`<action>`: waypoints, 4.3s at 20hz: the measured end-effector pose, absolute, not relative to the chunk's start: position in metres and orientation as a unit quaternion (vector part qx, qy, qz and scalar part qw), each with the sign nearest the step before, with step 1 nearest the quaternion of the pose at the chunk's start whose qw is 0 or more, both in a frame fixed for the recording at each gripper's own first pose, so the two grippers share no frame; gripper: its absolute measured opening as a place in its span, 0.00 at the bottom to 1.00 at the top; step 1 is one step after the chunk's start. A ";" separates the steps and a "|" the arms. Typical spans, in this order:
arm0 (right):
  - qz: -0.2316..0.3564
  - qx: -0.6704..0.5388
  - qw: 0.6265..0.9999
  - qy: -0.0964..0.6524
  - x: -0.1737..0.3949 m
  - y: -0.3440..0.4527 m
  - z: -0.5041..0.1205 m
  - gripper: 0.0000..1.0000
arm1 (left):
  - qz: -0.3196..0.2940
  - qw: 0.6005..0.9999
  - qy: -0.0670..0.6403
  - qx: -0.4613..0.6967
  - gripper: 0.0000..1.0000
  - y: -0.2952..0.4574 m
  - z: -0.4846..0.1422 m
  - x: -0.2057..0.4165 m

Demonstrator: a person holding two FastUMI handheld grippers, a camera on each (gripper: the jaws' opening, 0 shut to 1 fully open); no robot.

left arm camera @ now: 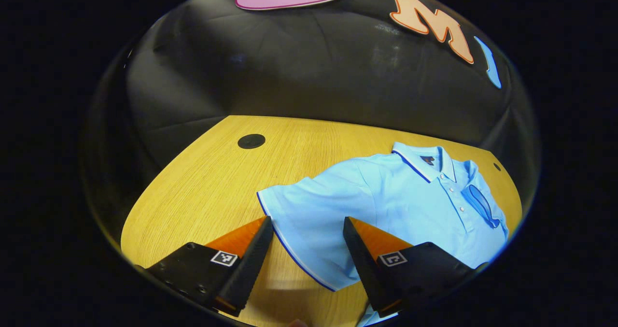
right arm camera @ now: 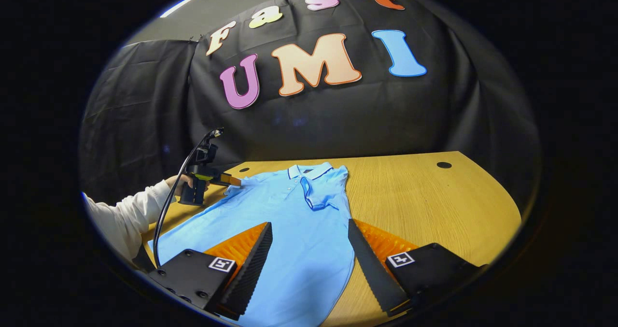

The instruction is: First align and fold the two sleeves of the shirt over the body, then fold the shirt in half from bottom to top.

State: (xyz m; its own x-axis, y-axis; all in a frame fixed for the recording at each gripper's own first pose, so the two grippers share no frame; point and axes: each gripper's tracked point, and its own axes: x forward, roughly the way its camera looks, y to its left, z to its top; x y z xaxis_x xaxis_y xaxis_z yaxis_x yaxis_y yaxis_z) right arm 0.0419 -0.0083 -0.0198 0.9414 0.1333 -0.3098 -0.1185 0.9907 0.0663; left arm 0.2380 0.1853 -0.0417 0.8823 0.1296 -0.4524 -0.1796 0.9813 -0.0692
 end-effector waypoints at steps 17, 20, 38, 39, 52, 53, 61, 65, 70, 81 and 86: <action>0.068 0.029 0.984 0.164 0.040 -0.009 -0.022 0.98 | 0.076 0.966 0.246 -0.033 0.04 0.169 -0.038 0.243; 0.072 0.032 0.983 0.165 0.039 -0.007 -0.021 0.98 | 0.095 0.962 0.258 -0.002 0.04 0.167 -0.030 0.241; 0.087 0.046 0.981 0.168 0.037 0.002 -0.018 0.98 | -0.069 0.969 0.224 0.071 0.37 -0.021 -0.003 0.272; 0.086 0.045 0.981 0.168 0.036 0.001 -0.019 0.98 | -0.070 0.970 0.220 0.074 0.56 -0.022 -0.001 0.272; 0.100 0.034 0.978 0.179 0.030 0.019 -0.024 0.98 | -0.095 0.979 0.173 0.043 0.96 -0.024 0.034 0.156; 0.102 0.032 0.978 0.180 0.026 0.022 -0.024 0.98 | -0.096 0.980 0.169 0.043 0.96 -0.022 0.035 0.139; 0.098 -0.029 0.972 0.211 -0.022 0.025 -0.039 0.98 | -0.063 0.981 0.180 0.029 0.96 0.011 0.001 -0.009; 0.088 -0.047 0.968 0.229 -0.063 0.022 -0.050 0.98 | -0.048 0.981 0.190 0.012 0.96 0.022 -0.025 -0.066; 0.084 -0.038 0.965 0.245 -0.103 0.018 -0.064 0.98 | -0.029 0.979 0.202 -0.015 0.96 0.027 -0.057 -0.110; 0.060 -0.038 0.960 0.270 -0.123 0.003 -0.100 0.98 | -0.013 0.978 0.207 -0.035 0.93 0.028 -0.098 -0.138; 0.058 -0.033 0.960 0.272 -0.124 0.004 -0.104 0.98 | -0.014 0.978 0.207 -0.027 0.96 0.025 -0.104 -0.138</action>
State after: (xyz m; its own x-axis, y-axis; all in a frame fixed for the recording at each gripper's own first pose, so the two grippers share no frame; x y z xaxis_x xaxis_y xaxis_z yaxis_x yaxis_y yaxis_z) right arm -0.1239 0.0038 -0.1040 0.8455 0.0930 -0.5259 -0.1292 0.9911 -0.0324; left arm -0.1384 0.0245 -0.1042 0.9140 -0.0393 -0.4039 0.0166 0.9981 -0.0597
